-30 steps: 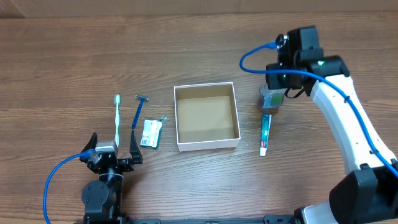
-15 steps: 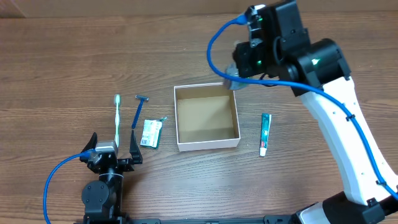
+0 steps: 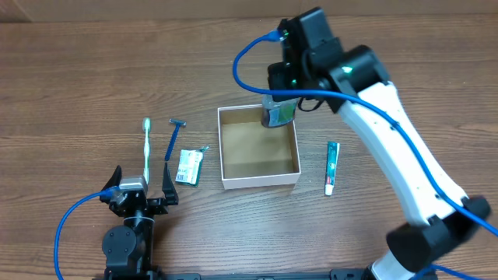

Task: Pack container
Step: 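Lift the soap bottle with the right gripper over the box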

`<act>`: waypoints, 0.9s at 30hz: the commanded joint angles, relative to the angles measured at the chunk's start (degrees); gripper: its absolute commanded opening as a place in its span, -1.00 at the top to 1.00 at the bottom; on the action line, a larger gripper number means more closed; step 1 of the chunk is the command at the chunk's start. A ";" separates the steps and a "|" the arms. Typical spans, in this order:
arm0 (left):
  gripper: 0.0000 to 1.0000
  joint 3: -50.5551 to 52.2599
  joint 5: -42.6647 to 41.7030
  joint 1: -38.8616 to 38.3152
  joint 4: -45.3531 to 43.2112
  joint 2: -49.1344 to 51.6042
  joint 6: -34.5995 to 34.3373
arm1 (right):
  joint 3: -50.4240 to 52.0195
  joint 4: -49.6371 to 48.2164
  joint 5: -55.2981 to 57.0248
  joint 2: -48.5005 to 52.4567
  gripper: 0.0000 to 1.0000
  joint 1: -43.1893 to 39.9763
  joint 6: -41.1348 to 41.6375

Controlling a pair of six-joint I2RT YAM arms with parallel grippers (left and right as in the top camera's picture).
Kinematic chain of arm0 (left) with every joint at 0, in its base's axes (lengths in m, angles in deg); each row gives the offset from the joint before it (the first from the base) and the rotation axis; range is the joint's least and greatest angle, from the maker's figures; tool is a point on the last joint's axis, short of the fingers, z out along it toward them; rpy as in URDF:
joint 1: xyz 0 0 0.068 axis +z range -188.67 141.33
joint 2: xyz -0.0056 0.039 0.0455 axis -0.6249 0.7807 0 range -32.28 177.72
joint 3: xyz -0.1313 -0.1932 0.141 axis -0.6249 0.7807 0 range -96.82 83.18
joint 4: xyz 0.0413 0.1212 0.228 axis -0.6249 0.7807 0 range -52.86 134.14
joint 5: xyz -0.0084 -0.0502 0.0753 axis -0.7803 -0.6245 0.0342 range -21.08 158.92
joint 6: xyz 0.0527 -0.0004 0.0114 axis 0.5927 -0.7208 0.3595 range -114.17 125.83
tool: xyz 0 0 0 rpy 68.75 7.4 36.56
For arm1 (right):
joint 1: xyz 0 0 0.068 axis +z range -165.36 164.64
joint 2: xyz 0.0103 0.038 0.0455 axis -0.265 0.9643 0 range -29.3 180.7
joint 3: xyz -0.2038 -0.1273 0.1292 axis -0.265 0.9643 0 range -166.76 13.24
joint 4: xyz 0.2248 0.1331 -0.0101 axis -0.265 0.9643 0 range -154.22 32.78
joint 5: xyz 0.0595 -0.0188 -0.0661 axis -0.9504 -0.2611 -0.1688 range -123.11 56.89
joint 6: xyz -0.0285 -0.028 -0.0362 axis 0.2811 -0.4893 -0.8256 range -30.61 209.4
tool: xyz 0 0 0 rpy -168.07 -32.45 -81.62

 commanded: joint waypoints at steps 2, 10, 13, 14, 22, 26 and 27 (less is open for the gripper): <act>-1.00 0.39 0.11 0.35 -0.26 -0.48 -0.55 | -0.13 -1.05 2.38 2.47 0.63 1.27 0.66; -1.00 0.39 0.11 0.35 -0.26 -0.48 -0.55 | 2.82 -3.39 4.72 3.45 0.62 1.25 0.63; -1.00 0.39 0.11 0.35 -0.26 -0.48 -0.55 | 6.71 -7.45 4.76 3.45 0.62 1.25 0.66; -1.00 0.39 0.11 0.33 -0.26 -0.48 -0.55 | 7.82 -8.55 4.76 3.45 0.63 1.25 0.66; -1.00 0.39 0.11 0.35 -0.26 -0.48 -0.55 | 13.14 -13.92 5.22 3.45 0.60 1.20 0.66; -1.00 0.39 0.11 0.33 -0.26 -0.48 -0.55 | 13.20 -13.57 5.27 3.45 0.53 1.20 0.63; -1.00 0.39 0.09 0.35 -0.28 -0.48 -0.55 | 13.20 -13.46 5.38 3.45 0.53 1.20 0.66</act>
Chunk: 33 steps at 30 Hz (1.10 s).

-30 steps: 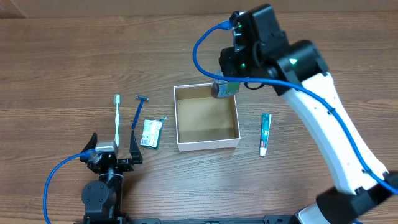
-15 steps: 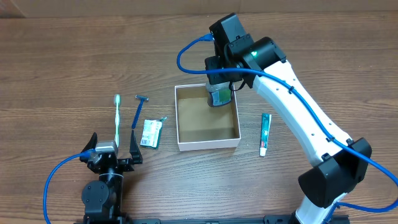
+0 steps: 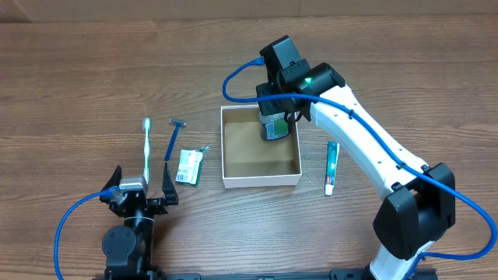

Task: Pack container
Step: 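Lift the soap bottle with the right gripper over the box, then lower the soap bottle into the box and open the right gripper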

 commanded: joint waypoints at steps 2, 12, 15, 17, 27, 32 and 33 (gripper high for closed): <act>-1.00 0.39 0.11 0.35 -0.26 -0.48 -0.55 | -0.11 -0.52 2.54 -1.40 0.53 0.02 0.26; -1.00 0.39 0.11 0.35 -0.26 -0.48 -0.55 | 0.68 -0.09 3.37 -1.40 -0.50 0.02 0.26; -1.00 0.39 0.11 0.35 -0.26 -0.48 -0.55 | 0.57 0.02 3.32 -1.44 -0.96 0.02 0.24; -1.00 0.39 0.11 0.35 -0.26 -0.48 -0.55 | -0.24 0.98 3.32 -1.60 -1.00 0.02 0.26; -1.00 0.39 0.11 0.35 -0.28 -0.48 -0.55 | -7.80 12.79 5.88 -9.70 -1.00 -0.70 6.21; -1.00 0.39 0.11 0.35 -0.26 -0.48 -0.55 | -7.82 22.49 10.86 -17.94 -1.00 -4.39 12.13; -1.00 0.39 0.09 0.33 -0.26 -0.48 -0.55 | -7.82 24.26 11.34 -19.19 -1.00 -5.38 12.11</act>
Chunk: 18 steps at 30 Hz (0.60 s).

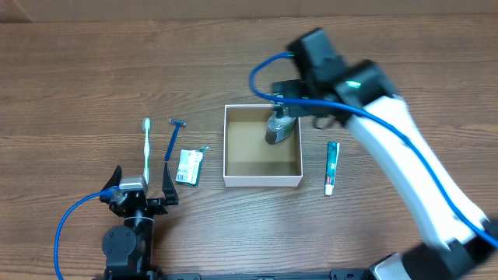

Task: Pack container
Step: 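Lower the soap bottle into the box and open the right gripper, then move the right gripper to the Colgate toothpaste tube and grasp it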

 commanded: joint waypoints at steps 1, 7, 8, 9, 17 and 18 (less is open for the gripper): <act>-1.00 0.39 0.13 0.35 -0.26 -0.48 -0.55 | -1.62 5.18 5.11 -6.54 -1.00 -4.15 4.44; -1.00 0.39 0.13 0.35 -0.26 -0.48 -0.55 | -1.51 16.33 5.09 -10.69 -1.00 -11.85 6.56; -1.00 0.39 0.11 0.33 -0.28 -0.48 -0.55 | -1.46 17.94 5.09 -10.86 -1.00 -12.94 6.99; -1.00 0.39 0.13 0.35 -0.26 -0.48 -0.55 | -1.42 19.02 5.07 -10.91 -1.00 -13.75 7.21; -1.00 0.39 0.13 0.35 -0.26 -0.48 -0.55 | 4.70 20.02 5.07 -11.30 -1.00 -17.25 8.59; -1.00 0.39 0.13 0.35 -0.26 -0.48 -0.55 | 5.70 19.34 5.07 -11.30 -1.00 -17.25 8.76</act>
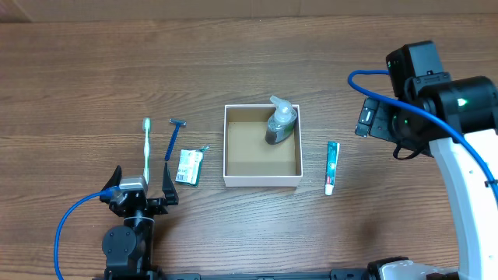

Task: Pack container
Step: 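Move the right gripper to the Colgate toothpaste tube and grasp it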

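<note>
In the overhead view an open cardboard box [262, 180] sits mid-table. A grey pump bottle [279, 124] lies inside it, leaning into the far right corner. My right gripper [369, 117] hangs to the right of the box, apart from the bottle, with its fingers spread and nothing between them. A toothpaste tube [331, 166] lies just right of the box. Left of the box are a green packet [189, 166], a blue razor [173, 140] and a toothbrush [146, 148]. My left gripper [142, 187] rests open near the front left edge.
The right arm's white link [467, 187] runs down the right side of the table, with its blue cable looping above. The left arm's base and cable sit at the front left. All else is wooden tabletop.
My right gripper was over the box's far right corner at the bottle. It is now well right of the box and empty, and the bottle stays in the box. The left arm is unchanged.
My right gripper first held the bottle over the box's far edge. Then it was lower, with the bottle inside the box's far right corner. Later the bottle lay tilted in the box under the gripper. Now the gripper is away to the right, without it.
</note>
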`<act>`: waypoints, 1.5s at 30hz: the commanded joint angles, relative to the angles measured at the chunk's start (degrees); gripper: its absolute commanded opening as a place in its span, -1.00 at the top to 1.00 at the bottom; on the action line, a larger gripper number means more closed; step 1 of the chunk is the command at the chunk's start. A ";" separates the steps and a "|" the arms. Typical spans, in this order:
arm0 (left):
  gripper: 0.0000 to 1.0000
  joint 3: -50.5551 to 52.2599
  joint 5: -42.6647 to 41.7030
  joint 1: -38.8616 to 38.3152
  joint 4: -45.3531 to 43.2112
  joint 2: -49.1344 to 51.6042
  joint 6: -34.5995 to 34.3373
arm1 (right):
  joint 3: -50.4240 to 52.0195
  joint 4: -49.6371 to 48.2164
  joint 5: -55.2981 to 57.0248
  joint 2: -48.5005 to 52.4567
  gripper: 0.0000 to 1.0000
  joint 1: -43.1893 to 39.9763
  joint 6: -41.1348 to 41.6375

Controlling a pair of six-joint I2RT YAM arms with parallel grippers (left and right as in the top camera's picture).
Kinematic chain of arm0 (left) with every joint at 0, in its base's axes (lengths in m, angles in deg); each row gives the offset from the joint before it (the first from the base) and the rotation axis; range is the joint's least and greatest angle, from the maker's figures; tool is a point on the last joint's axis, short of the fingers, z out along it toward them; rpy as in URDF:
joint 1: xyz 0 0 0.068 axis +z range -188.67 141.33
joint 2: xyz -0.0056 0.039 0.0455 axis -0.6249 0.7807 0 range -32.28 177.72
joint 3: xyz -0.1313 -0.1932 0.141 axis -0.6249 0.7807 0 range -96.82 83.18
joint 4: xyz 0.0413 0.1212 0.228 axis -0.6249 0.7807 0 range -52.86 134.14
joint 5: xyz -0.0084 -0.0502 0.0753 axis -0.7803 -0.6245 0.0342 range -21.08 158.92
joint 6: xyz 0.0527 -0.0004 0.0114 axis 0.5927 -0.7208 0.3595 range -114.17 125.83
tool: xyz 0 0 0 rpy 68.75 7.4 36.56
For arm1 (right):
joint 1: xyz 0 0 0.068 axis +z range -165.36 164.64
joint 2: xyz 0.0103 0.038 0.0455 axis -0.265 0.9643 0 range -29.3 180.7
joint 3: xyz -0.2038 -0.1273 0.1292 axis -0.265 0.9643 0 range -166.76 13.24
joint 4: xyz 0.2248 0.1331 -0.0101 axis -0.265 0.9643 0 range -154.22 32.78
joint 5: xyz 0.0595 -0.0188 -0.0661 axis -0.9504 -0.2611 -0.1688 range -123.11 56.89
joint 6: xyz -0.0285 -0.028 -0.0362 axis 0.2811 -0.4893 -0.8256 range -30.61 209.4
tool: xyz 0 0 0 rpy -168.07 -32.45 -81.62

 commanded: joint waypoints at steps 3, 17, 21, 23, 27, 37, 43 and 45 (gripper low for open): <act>-1.00 0.39 0.13 0.35 -0.26 -0.48 -0.55 | 6.84 -4.46 0.81 -0.92 -1.00 -0.33 2.38; -1.00 0.39 0.13 0.35 -0.26 -0.48 -0.55 | 27.10 -24.35 -9.86 -0.90 -1.00 -0.33 -3.32; -1.00 0.39 0.13 0.35 -0.26 -0.48 -0.55 | 32.83 -28.09 -10.05 -0.87 -0.98 -0.33 -3.30; -1.00 0.39 0.13 0.35 -0.26 -0.48 -0.55 | 36.96 -31.04 -10.10 -0.83 -0.77 -0.33 -3.26; -1.00 0.39 0.13 0.33 -0.26 -0.48 -0.55 | 44.02 -37.51 -10.93 -0.83 -0.43 -0.31 -3.19; -1.00 0.39 0.13 0.35 -0.26 -0.48 -0.55 | 50.38 -45.90 -11.76 -0.81 -0.45 0.74 -7.87; -1.00 0.39 0.13 0.35 -0.26 -0.48 -0.55 | 52.74 -51.67 -11.69 -0.79 -0.45 4.50 -8.92; -1.00 0.39 0.13 0.35 -0.26 -0.48 -0.55 | 54.47 -55.01 -11.69 -0.79 -0.45 5.90 -7.98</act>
